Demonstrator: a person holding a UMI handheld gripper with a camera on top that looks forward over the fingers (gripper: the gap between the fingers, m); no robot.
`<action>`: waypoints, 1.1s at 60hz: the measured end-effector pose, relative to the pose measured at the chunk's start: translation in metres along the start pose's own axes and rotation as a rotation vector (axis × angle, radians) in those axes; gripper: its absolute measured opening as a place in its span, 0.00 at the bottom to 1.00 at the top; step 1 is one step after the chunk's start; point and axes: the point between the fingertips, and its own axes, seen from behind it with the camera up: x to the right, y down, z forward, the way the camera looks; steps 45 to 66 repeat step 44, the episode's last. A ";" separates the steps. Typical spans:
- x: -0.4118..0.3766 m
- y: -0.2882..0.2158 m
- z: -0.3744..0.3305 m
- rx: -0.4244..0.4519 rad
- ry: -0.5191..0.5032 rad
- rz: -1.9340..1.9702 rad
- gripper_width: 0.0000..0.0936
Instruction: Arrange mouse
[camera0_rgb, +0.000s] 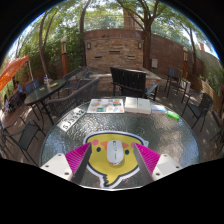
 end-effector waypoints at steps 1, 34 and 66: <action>-0.001 -0.002 -0.009 0.000 0.003 0.000 0.92; -0.005 -0.001 -0.177 -0.002 0.118 -0.041 0.93; -0.006 0.001 -0.180 -0.010 0.111 -0.055 0.93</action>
